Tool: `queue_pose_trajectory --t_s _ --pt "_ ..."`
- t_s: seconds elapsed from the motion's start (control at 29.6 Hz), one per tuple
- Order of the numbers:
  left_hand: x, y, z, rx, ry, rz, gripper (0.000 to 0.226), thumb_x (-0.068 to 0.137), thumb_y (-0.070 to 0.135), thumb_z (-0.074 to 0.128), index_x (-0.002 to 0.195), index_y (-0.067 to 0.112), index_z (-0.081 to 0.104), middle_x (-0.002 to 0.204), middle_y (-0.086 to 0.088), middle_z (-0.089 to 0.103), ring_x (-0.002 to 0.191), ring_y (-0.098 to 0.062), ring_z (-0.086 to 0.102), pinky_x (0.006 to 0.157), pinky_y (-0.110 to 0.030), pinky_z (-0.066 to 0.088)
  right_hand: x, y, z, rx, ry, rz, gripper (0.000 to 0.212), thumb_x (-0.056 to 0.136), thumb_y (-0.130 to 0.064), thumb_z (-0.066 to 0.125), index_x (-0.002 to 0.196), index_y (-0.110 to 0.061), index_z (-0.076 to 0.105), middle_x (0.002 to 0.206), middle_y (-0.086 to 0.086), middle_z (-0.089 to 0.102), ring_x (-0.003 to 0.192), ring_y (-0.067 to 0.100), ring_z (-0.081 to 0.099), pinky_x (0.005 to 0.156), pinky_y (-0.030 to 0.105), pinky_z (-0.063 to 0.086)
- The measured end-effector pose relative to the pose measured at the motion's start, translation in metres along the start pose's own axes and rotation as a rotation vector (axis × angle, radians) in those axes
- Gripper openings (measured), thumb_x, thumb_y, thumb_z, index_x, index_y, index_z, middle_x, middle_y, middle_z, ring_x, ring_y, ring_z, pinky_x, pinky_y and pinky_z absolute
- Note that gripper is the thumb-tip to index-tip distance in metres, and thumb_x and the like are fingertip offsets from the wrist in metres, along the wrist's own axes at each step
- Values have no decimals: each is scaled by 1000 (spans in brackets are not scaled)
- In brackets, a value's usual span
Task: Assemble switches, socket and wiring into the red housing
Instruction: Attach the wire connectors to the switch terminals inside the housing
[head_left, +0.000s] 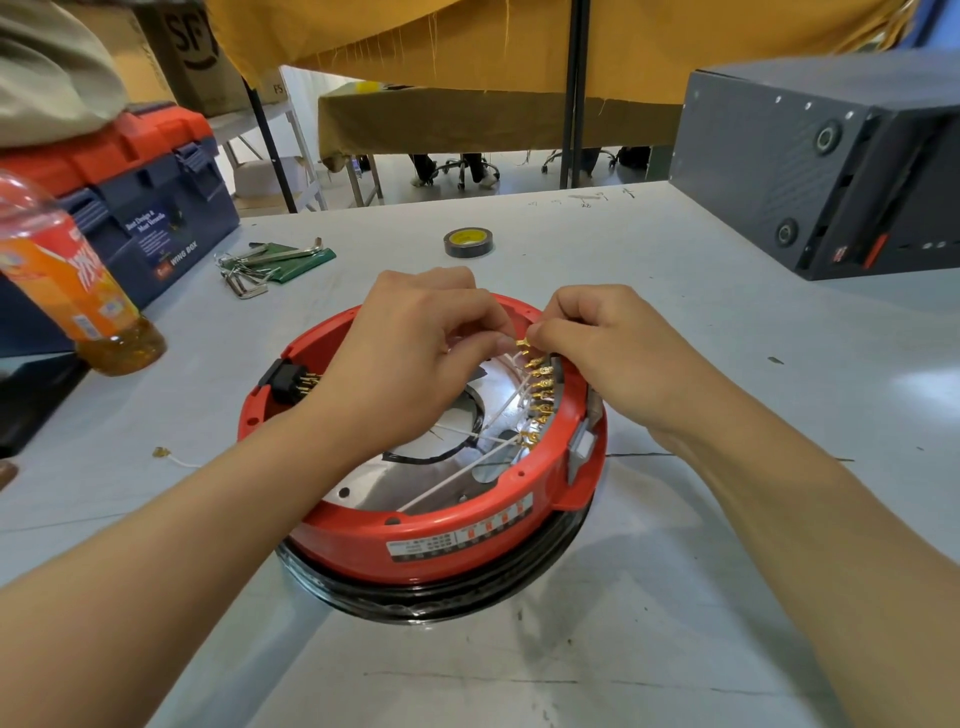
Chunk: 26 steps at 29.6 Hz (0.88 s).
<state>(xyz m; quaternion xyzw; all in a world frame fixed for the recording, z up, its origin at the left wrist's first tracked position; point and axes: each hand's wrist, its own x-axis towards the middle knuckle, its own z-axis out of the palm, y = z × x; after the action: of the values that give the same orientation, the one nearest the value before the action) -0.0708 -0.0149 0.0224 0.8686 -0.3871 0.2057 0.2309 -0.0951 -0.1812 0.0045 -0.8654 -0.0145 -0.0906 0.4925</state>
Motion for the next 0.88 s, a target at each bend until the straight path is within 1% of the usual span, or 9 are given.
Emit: queue_pose_trajectory --t_s 0.14,0.24,0.34,0.41,0.57,0.68,0.71,0.78,0.88 --pt "0 0 1 -6 -4 -23 7 84 16 68 82 11 73 72 -3 61 64 -11 51 62 -11 33 1 0 1 -5 9 21 39 83 -24 56 45 -31 55 43 -16 47 78 21 45 83 41 37" --pt "1 -1 0 -18 -28 -20 6 84 16 69 83 12 74 75 -3 63 67 -13 56 64 -13 35 0 1 1 8 25 21 37 82 -22 57 45 -25 53 42 -15 47 77 22 45 85 43 38" --pt "0 -1 -1 -65 -61 5 6 83 15 70 87 14 74 82 1 66 74 -7 58 70 -6 38 0 1 1 8 33 16 37 83 -20 57 46 -24 52 41 -17 48 77 21 45 88 46 38" --pt "-1 1 0 -97 -74 13 10 82 16 71 91 14 73 85 1 67 78 -6 61 74 -7 42 -1 1 0 10 30 14 35 84 -20 57 49 -23 53 43 -17 49 75 20 46 92 48 39" --pt "-1 1 1 -115 -62 5 6 82 14 71 87 13 73 83 1 67 75 -6 60 73 -8 42 -2 0 -1 9 6 -14 30 84 -23 60 53 -22 60 48 -16 55 78 18 52 97 51 40" --pt "-1 0 1 -102 -77 9 5 83 15 70 85 14 73 82 3 67 74 -7 60 71 -12 43 -3 0 -5 47 24 -44 21 85 -24 61 66 -21 69 64 -3 65 77 22 59 86 43 48" --pt "-1 0 1 -107 -89 11 4 83 15 70 84 14 73 82 4 67 74 -6 60 71 -12 43 -2 1 -7 60 53 -60 17 86 -24 60 73 -20 70 68 0 66 75 18 62 79 36 51" --pt "-2 -1 1 -122 -133 13 3 82 16 70 82 16 73 82 5 68 75 -5 59 71 -10 42 1 5 -10 -6 124 -79 12 87 -31 59 86 -21 66 66 -6 61 63 6 58 61 23 48" --pt "-2 -2 0 -132 -196 18 2 80 19 72 81 20 73 82 6 68 75 -4 60 71 -11 42 5 14 -11 -263 72 -13 34 87 -50 53 107 -23 53 76 -5 57 70 8 54 55 21 36"
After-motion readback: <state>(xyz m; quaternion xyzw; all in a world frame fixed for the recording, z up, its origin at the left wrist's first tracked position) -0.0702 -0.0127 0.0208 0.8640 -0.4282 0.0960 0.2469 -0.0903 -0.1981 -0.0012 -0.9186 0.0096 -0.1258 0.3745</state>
